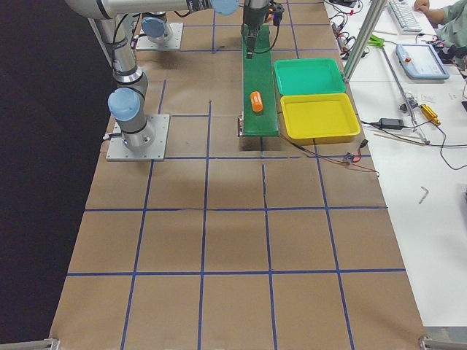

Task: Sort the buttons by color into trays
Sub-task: 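Place the green-capped button on the belt and release it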

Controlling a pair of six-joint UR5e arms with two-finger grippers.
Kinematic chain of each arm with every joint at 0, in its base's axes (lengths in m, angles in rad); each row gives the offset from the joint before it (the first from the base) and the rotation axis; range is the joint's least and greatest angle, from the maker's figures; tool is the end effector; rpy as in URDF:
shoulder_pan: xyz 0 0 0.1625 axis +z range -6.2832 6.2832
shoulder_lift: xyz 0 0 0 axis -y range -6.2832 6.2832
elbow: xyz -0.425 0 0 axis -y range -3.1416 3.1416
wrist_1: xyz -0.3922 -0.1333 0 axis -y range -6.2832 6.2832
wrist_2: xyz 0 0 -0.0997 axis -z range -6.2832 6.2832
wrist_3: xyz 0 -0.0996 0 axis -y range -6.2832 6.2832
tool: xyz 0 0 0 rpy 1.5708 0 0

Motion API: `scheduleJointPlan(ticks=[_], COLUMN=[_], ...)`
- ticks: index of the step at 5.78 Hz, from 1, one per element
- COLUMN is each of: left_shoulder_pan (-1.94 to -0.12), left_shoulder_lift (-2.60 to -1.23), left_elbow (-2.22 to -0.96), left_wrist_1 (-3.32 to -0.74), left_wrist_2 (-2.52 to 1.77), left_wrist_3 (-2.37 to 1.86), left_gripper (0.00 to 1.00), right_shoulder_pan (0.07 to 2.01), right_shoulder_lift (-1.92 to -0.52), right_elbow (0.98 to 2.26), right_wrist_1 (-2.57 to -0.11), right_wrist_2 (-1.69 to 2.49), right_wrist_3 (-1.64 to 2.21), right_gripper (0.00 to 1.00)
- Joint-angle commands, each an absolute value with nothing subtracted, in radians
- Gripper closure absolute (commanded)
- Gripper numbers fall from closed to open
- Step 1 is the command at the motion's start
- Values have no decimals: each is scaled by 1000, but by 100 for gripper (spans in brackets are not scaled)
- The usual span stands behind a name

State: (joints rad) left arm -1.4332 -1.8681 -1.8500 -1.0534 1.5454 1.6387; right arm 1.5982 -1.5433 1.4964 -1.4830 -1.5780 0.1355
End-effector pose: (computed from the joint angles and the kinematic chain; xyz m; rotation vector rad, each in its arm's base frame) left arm -0.0595 -0.5604 0.2498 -2.0996 -2.2529 -0.0271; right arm 0.1462 -0.4952 0.5021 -0.1689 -3.1259 -0.0629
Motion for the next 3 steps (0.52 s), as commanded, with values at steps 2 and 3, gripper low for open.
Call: scheduleJointPlan(ticks=[2, 3], left_shoulder_pan=[-1372, -1286], left_shoulder_lift=[-1853, -1865], left_elbow=[-1754, -1721], left_wrist_1=[-1162, -1202], left_wrist_2=[1554, 1552], left_wrist_3=[1672, 1819], left_gripper=[5, 4], right_shoulder_pan=[1598, 1598], right_shoulder_lift=[-1542, -1539], right_elbow=[1509, 1519], right_wrist_1=[-1479, -1479], right_wrist_2=[-1571, -1568], right_wrist_3=[130, 124], right_gripper=[0, 0])
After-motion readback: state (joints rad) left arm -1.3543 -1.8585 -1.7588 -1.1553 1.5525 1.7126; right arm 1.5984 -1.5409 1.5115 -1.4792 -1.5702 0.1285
